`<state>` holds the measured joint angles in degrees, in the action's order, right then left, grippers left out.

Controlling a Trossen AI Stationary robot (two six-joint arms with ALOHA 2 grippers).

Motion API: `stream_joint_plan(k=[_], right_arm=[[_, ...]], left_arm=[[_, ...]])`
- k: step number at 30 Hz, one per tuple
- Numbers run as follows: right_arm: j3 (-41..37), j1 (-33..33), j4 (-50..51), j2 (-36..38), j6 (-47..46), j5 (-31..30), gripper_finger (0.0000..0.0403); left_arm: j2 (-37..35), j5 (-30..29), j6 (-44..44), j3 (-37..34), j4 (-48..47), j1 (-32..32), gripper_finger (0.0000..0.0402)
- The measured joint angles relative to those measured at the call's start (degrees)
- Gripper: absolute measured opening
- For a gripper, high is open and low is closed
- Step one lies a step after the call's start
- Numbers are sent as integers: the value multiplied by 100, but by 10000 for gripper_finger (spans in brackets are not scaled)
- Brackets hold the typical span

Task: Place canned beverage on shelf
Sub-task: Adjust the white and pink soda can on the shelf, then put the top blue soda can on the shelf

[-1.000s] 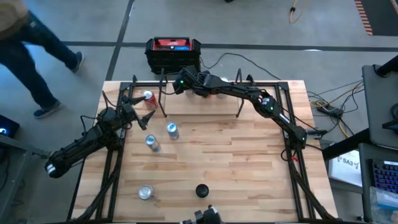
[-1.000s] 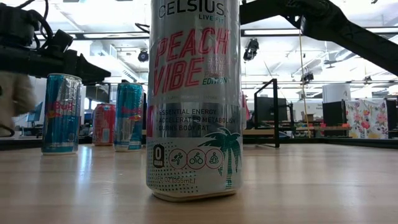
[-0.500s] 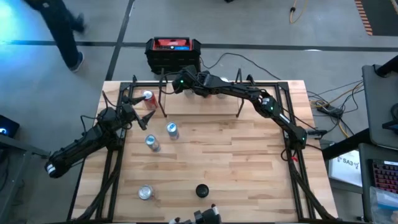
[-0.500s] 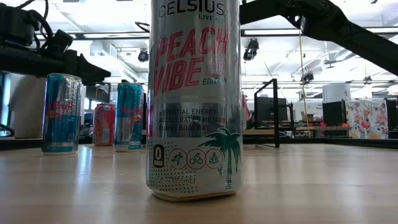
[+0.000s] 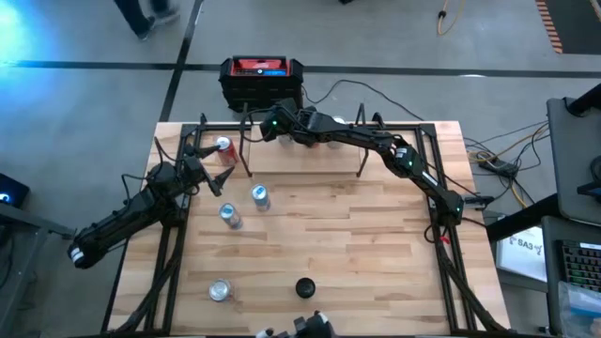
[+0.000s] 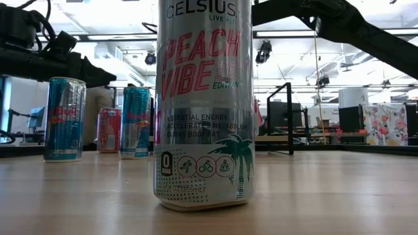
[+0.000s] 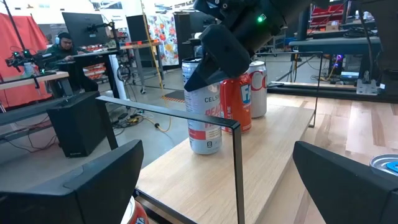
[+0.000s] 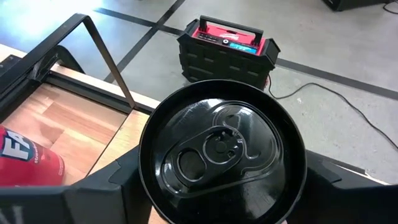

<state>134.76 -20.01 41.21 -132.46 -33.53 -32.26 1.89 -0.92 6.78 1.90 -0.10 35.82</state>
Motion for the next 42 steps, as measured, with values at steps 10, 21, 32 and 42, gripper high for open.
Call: stream_joint_plan(k=[10,21,32,42], right_arm=[[15,-1,-9,13,-96,-52,381],[13,161,129,48,-169,-103,386],[9,585,1685,532,-1259,-123,386],[7,1191,4283,1192,-2616,2075,386]], left_arm=[[0,-1,-1,0,0,0,398],[0,0,0,-1,-2,-1,398],[0,1,-1,1,-2,-1,398],[0,-1,-1,-1,0,1,398]])
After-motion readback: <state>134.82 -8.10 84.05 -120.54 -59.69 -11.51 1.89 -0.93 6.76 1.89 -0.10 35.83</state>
